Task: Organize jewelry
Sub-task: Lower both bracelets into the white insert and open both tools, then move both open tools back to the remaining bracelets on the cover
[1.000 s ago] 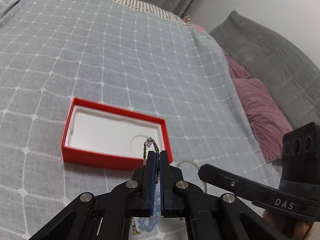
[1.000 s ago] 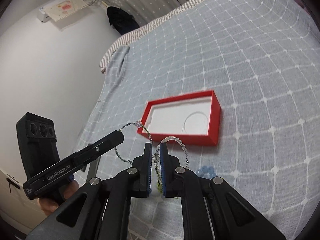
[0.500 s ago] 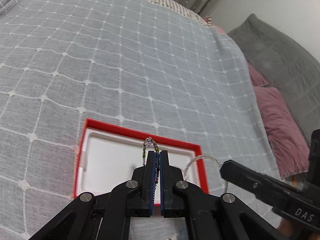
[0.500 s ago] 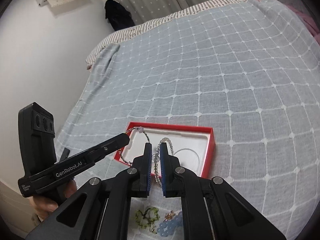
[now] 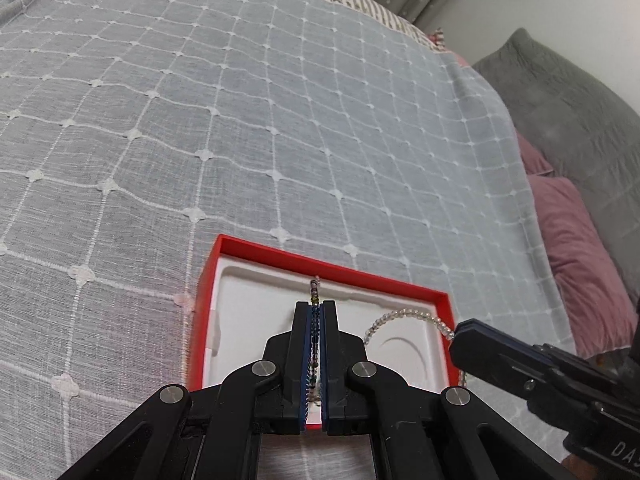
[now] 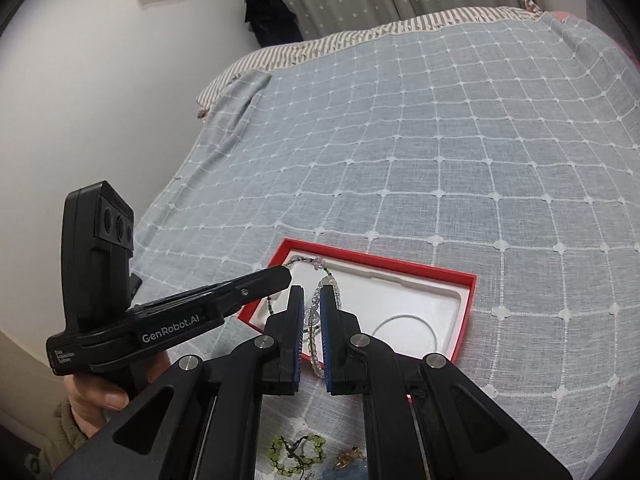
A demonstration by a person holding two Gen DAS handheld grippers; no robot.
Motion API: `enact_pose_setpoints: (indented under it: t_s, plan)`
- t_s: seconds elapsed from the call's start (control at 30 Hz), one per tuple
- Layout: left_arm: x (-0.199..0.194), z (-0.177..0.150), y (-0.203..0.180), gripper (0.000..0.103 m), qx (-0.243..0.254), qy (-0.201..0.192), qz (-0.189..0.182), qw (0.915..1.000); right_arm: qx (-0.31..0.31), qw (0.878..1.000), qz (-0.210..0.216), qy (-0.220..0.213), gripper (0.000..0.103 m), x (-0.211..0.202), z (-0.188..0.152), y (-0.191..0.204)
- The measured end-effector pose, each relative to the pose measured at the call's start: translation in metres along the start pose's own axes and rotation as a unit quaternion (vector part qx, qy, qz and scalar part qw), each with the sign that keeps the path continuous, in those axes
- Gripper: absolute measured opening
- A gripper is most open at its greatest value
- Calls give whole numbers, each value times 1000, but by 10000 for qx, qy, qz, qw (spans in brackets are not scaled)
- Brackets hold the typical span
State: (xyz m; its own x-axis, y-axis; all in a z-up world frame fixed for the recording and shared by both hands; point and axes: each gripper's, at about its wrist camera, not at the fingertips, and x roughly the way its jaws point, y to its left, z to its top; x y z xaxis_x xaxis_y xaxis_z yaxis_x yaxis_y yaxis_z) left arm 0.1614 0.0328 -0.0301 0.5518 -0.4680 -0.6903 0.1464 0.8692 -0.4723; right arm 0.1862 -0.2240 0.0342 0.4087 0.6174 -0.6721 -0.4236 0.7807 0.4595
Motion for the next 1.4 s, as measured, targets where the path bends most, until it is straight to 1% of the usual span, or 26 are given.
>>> enact_pose_setpoints:
  t_s: [0.1, 0.17, 0.3, 0.43, 0.5, 0.53, 0.67, 0.77, 0.9, 0.97, 1.03, 1.13, 1.23, 1.33, 1.4]
  plan:
    - [3, 0, 3, 0, 25, 18, 118, 9999, 245, 9996, 100, 29, 8, 4, 1, -15]
    - [4, 0, 5, 0, 49, 19, 199, 9998, 434, 9990, 92, 61, 8, 6, 1, -25]
    - [7, -2, 9, 0, 88, 75, 392, 9992, 467, 9986, -229, 111, 9, 10, 0, -35]
    - [4, -2, 9, 0, 128, 69, 483, 9987, 419, 9986, -306, 112, 9, 10, -2, -33]
    - [3, -2, 10, 13, 147, 53, 551, 9984, 383, 9987, -315, 111, 9, 9, -3, -31]
    - [3, -3, 11, 15, 151, 50, 611, 9980, 370, 9987, -326, 124, 9, 9, -4, -31]
    - [2, -5, 13, 16, 137, 54, 684, 9976, 421, 9980, -407, 245, 9, 11, -10, -33]
    - [3, -9, 11, 16, 227, 75, 742, 9970, 456, 9972, -506, 323, 9, 11, -16, -35]
    - [1, -14, 8, 16, 244, 134, 682, 9973, 485, 9965, -482, 480, 10, 12, -27, -36]
    - [2, -19, 7, 16, 209, 243, 642, 9974, 485, 9959, -533, 548, 10, 13, -31, -36]
    - [2, -25, 7, 16, 156, 356, 714, 9967, 503, 9947, -620, 652, 10, 16, -34, -39]
    - [-2, -32, 2, 16, 218, 466, 793, 9955, 558, 9932, -710, 740, 9, 18, -36, -46]
    - [-8, -34, -1, 16, 120, 487, 634, 9967, 579, 9931, -719, 724, 9, 16, -35, -50]
    - [-17, -34, -8, 17, 164, 364, 525, 9978, 451, 9935, -812, 655, 10, 13, -33, -49]
    - [-19, -37, -12, 19, 126, 415, 415, 9982, 427, 9940, -813, 587, 10, 11, -31, -51]
